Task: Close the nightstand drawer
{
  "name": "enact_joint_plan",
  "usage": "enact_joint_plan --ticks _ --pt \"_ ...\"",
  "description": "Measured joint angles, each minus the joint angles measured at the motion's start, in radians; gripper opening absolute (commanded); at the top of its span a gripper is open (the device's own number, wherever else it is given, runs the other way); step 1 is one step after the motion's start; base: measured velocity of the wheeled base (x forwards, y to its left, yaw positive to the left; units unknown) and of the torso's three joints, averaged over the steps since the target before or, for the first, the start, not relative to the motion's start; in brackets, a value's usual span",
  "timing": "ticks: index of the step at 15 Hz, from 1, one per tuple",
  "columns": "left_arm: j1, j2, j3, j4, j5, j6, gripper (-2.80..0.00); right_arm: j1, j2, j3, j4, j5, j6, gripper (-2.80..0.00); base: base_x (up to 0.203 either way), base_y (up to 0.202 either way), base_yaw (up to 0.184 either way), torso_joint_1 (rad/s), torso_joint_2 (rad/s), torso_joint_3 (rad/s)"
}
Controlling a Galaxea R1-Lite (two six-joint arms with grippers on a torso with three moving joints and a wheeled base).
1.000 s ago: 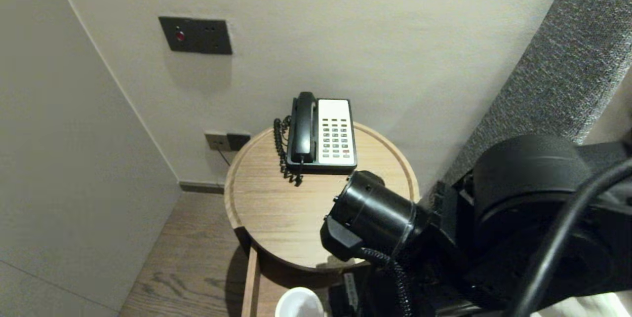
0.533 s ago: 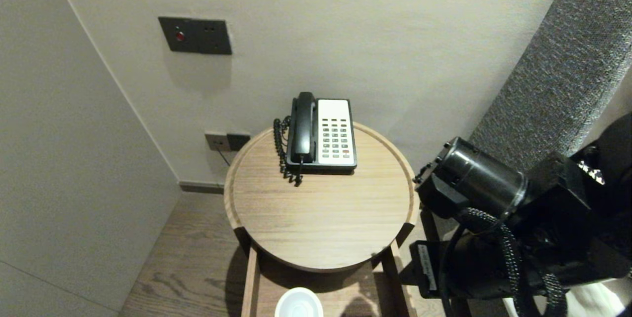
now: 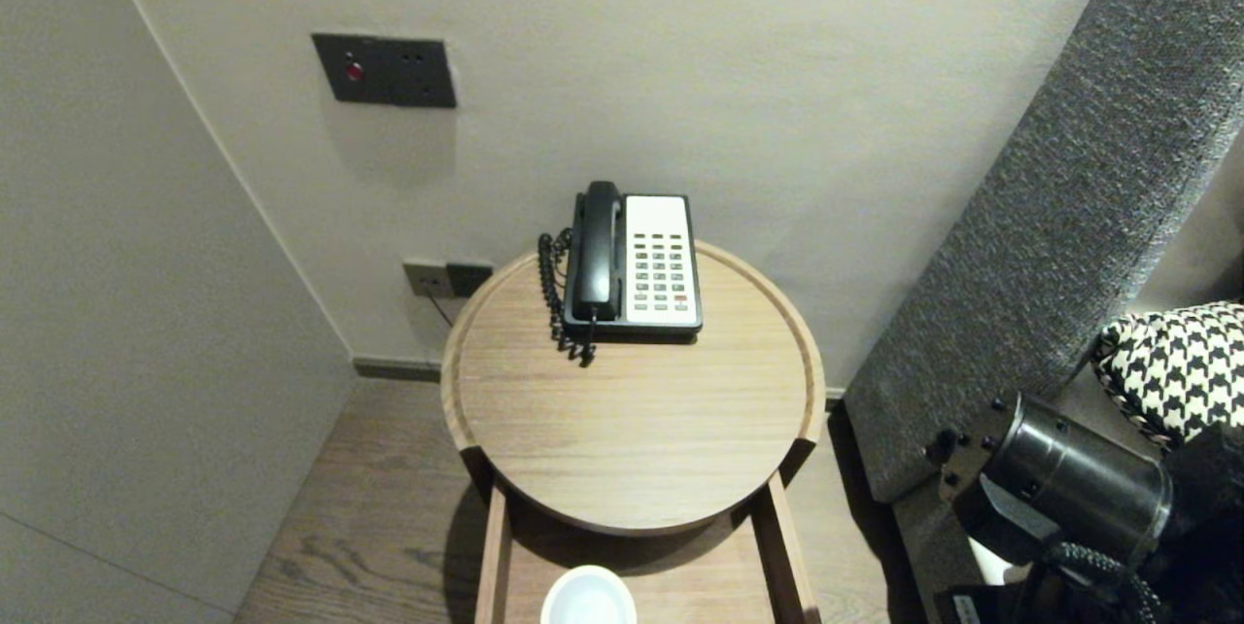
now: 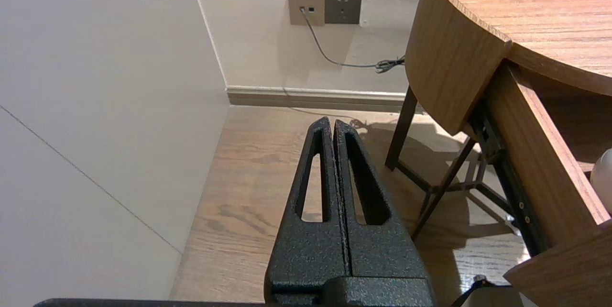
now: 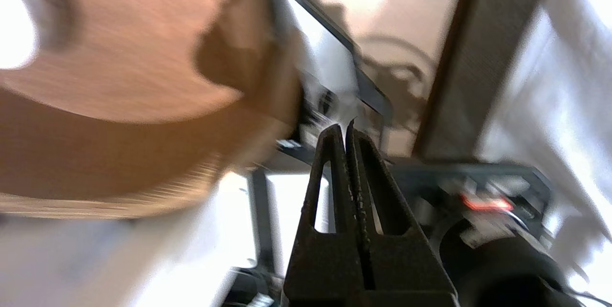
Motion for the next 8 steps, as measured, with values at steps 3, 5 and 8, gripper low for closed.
enact_joint_plan --ticks 3,5,8 --pt "0.0 0.0 0.0 0.0 0.0 0.001 -2.8 0.004 -0.008 0.071 -0.002 0.029 -0.005 -2.8 0.0 0.0 0.0 0.0 0.0 0.0" --pt "0.0 0.0 0.0 0.0 0.0 0.0 -2.8 0.014 -0.018 0.102 -0.003 0.078 -0.008 -2.8 0.0 0.0 0.0 0.0 0.0 0.0" --pt "0.0 0.0 0.0 0.0 0.0 0.0 -2.8 0.031 -0.033 0.118 -0.009 0.178 -0.015 -2.8 0.0 0.0 0.0 0.0 0.0 0.0"
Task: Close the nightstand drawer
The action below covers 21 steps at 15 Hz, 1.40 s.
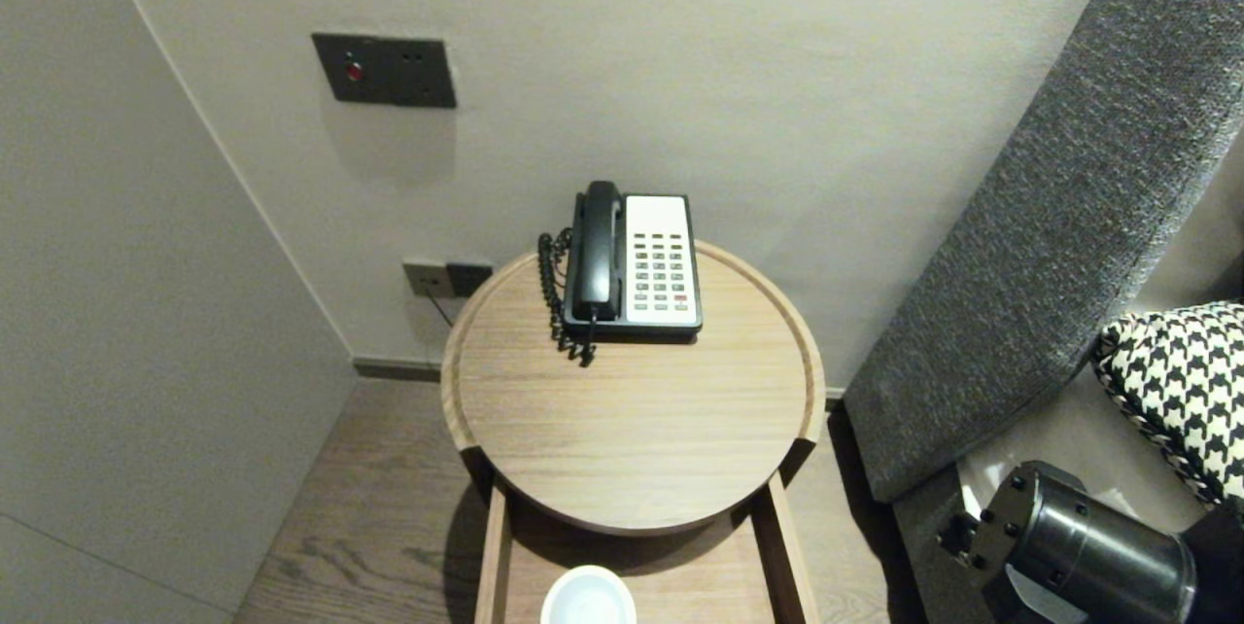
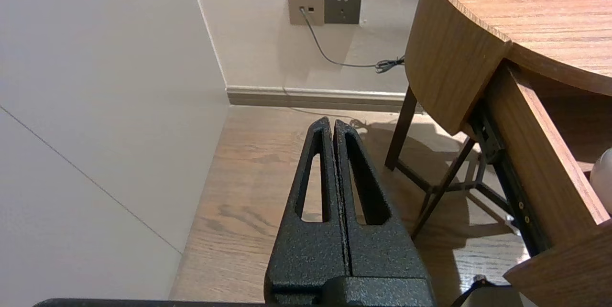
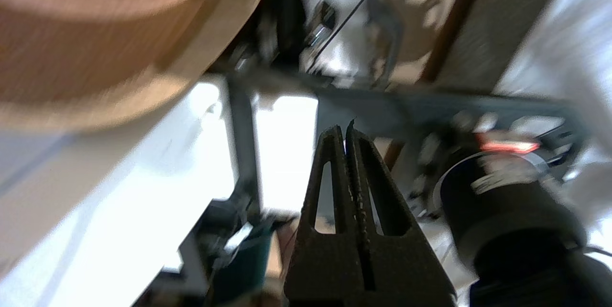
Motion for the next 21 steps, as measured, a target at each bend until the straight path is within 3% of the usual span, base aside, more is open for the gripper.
enact_joint_plan --ticks 5,12,21 --pt "0.0 0.0 0.0 0.0 0.0 0.0 -2.8 0.03 0.016 0.011 -0.017 0.089 -0.002 -2.8 0.0 0.0 0.0 0.0 0.0 0.0" --pt "0.0 0.0 0.0 0.0 0.0 0.0 -2.8 0.088 0.096 0.097 -0.17 0.09 -0.002 -2.8 0.0 0.0 0.0 0.0 0.0 0.0" --pt "0.0 0.0 0.0 0.0 0.0 0.0 -2.8 0.126 0.207 0.101 -0.283 0.063 -0.003 -2.8 0.0 0.0 0.0 0.0 0.0 0.0"
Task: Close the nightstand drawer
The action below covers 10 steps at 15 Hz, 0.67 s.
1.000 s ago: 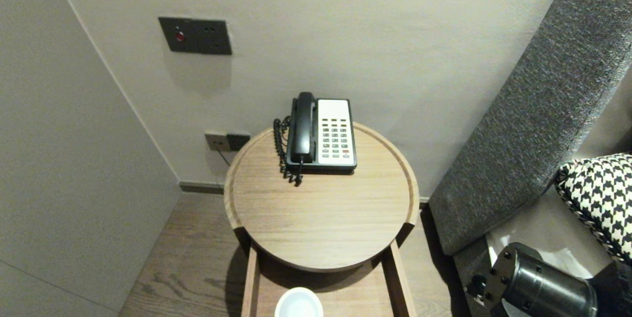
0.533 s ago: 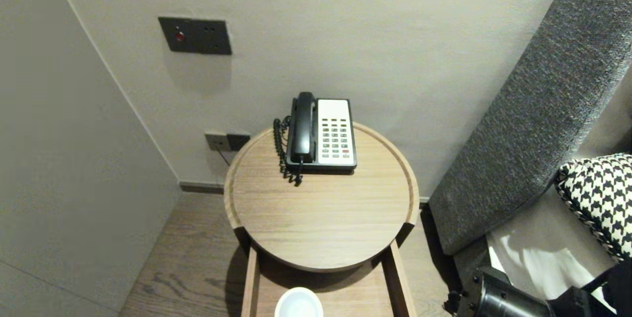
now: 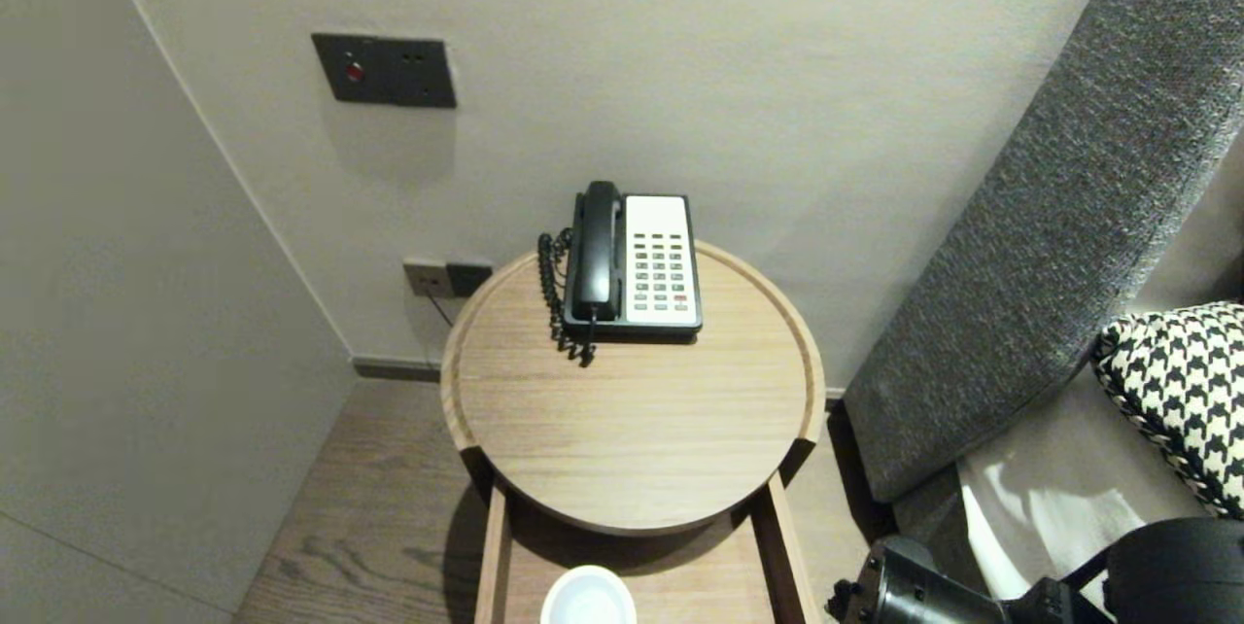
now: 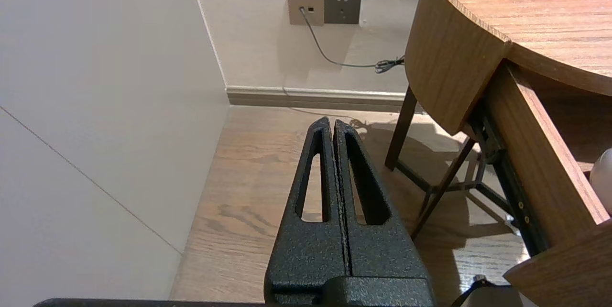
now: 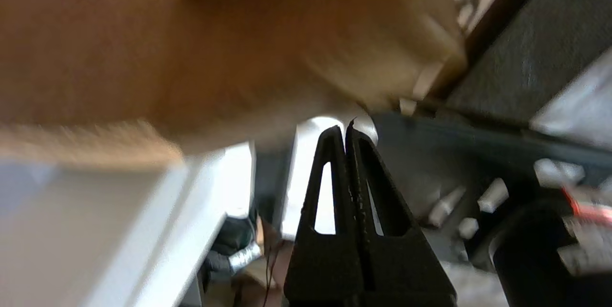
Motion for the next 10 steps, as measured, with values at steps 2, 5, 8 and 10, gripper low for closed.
enact_joint_plan --ticks 2,5,8,10 --pt "0.0 0.0 0.0 0.0 0.0 0.0 -2.8 0.004 0.025 -0.005 -0.022 -0.021 0.001 -2.8 0.0 0.0 0.0 0.0 0.0 0.0" --pt "0.0 0.0 0.0 0.0 0.0 0.0 -2.8 0.003 0.044 -0.014 -0.024 -0.024 0.001 -2.8 0.0 0.0 0.0 0.0 0.0 0.0" --pt "0.0 0.0 0.0 0.0 0.0 0.0 -2.8 -0.002 0.063 -0.049 -0.022 -0.035 0.0 -2.8 0.0 0.0 0.0 0.0 0.0 0.0" --pt "0.0 0.0 0.0 0.0 0.0 0.0 -2.8 -0.005 0.073 -0.067 -0.024 -0.045 -0.001 -2.8 0.0 0.0 0.0 0.0 0.0 0.0"
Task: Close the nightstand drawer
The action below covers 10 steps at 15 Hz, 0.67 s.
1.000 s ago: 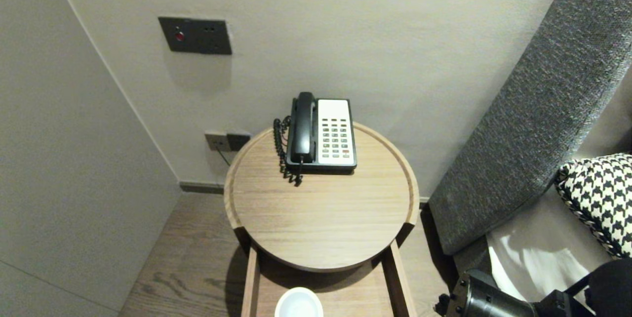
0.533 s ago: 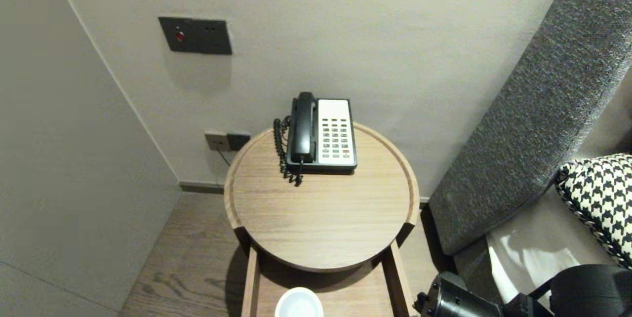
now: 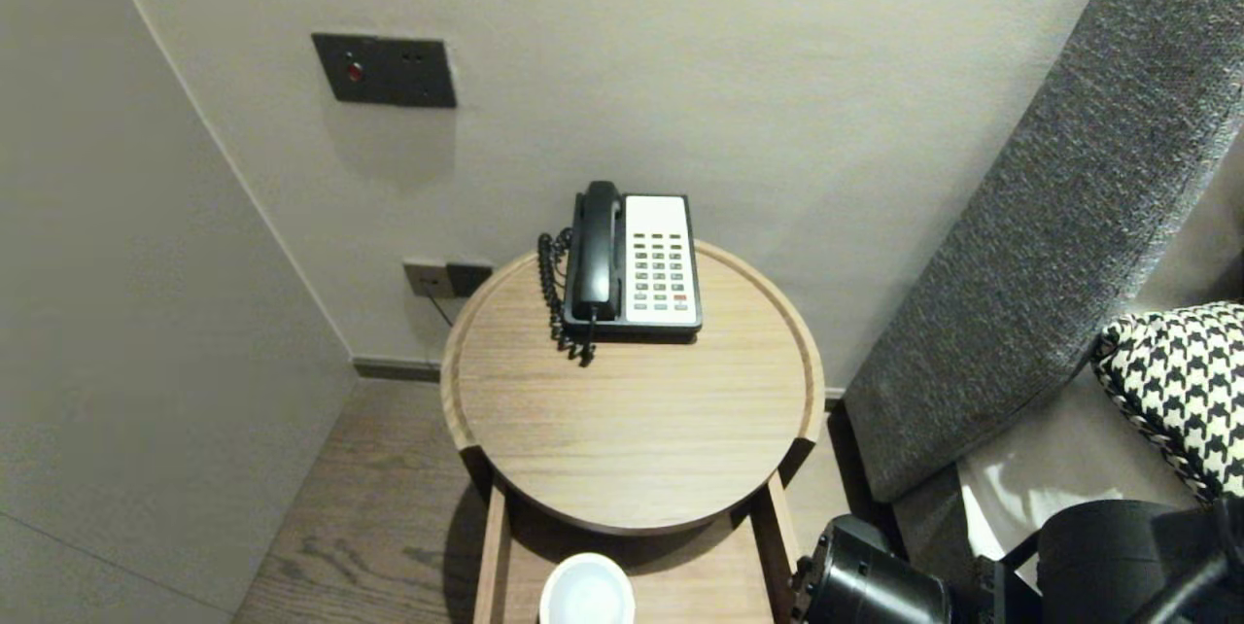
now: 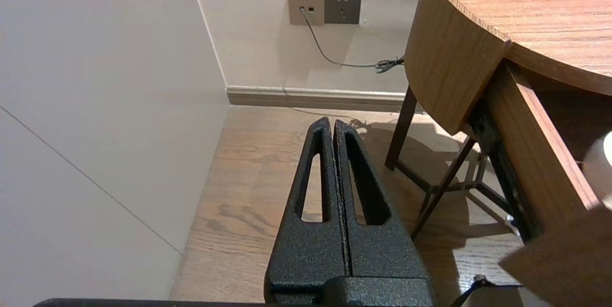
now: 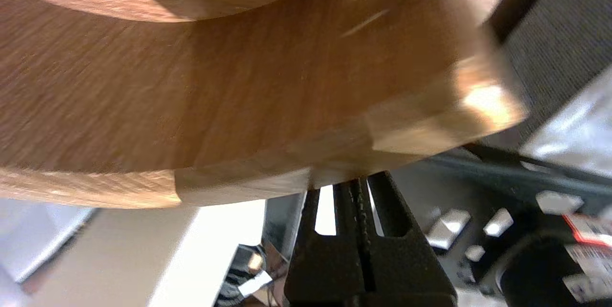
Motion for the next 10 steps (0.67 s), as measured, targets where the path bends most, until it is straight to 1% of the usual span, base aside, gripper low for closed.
enact_joint_plan --ticks 5,10 --pt "0.0 0.0 0.0 0.0 0.0 0.0 -2.8 -0.026 0.019 -0.043 0.001 -0.003 -0.029 -2.8 0.0 0.0 0.0 0.0 0.0 0.0" --pt "0.0 0.0 0.0 0.0 0.0 0.0 -2.8 -0.086 0.039 -0.102 0.002 -0.004 -0.089 -2.8 0.0 0.0 0.0 0.0 0.0 0.0"
